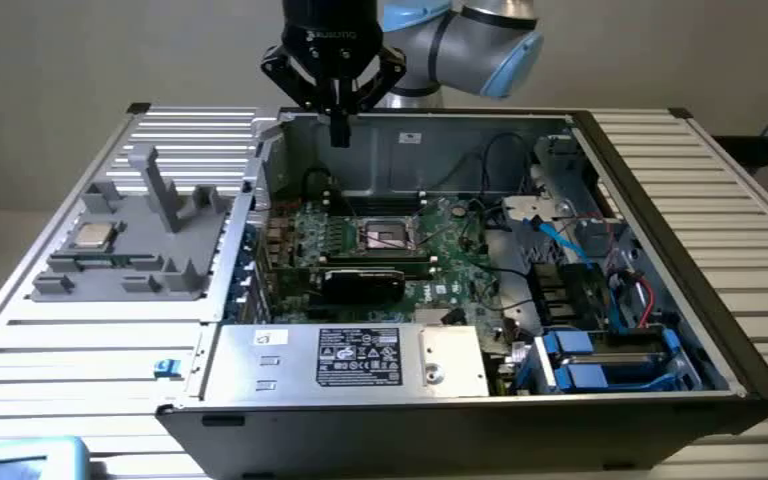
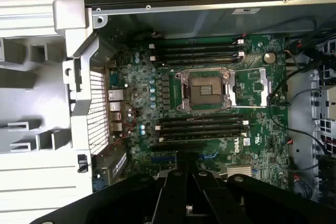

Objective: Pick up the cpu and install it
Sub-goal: 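Reach for the cpu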

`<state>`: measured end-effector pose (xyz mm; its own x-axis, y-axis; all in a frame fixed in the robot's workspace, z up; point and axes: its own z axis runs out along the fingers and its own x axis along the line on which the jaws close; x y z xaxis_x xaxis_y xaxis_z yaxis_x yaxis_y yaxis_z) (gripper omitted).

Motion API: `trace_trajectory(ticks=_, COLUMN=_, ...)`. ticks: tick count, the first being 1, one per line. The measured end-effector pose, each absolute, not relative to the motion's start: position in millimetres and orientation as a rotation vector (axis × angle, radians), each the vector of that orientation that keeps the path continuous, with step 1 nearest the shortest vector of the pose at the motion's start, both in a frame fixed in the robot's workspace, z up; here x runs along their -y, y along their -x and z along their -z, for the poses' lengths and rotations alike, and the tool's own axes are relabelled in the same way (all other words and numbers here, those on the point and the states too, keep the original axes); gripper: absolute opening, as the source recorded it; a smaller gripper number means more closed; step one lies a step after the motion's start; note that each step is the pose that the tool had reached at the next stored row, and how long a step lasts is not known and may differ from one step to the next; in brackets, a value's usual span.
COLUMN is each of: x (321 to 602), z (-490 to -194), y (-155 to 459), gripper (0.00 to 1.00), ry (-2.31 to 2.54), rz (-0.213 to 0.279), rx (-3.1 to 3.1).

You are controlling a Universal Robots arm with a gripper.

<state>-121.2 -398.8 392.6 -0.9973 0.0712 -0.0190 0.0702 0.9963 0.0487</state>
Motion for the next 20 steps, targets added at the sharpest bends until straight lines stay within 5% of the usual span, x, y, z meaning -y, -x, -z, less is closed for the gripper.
trace_trajectory(ticks=20, x=399, z=-393, y=134, gripper=0.11, ry=-0.111, rz=-0.075, rx=-3.118)
